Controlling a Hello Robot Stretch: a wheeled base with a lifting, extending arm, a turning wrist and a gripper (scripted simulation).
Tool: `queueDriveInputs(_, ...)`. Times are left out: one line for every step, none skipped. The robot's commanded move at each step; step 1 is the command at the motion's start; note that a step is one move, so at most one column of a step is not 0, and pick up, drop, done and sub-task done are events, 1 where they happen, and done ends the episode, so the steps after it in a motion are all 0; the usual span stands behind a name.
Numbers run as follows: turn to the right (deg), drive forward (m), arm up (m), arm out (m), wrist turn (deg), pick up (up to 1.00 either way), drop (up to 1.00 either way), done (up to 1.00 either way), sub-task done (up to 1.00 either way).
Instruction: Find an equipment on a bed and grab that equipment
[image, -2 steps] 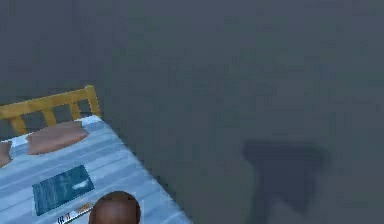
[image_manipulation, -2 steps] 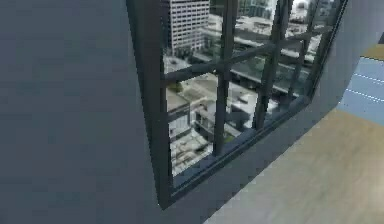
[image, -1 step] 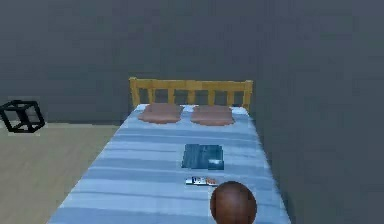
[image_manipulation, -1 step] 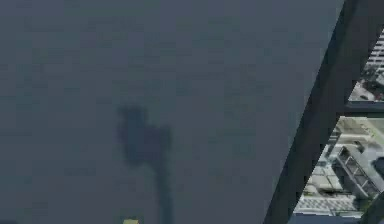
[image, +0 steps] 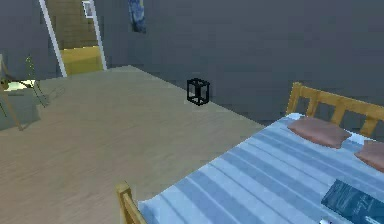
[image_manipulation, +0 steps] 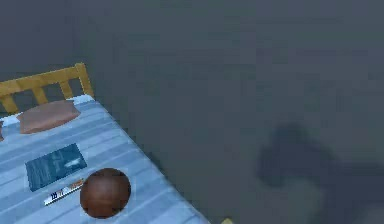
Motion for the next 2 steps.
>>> queueDriveInputs(-24.0, 0.00, 0.00, 0.00, 0.0, 0.00, 0.00, 0.00, 0.00)
queueDriveInputs(0.0, 0.00, 0.50, 0.00, 0.0, 0.00, 0.00, 0.00, 0.00)
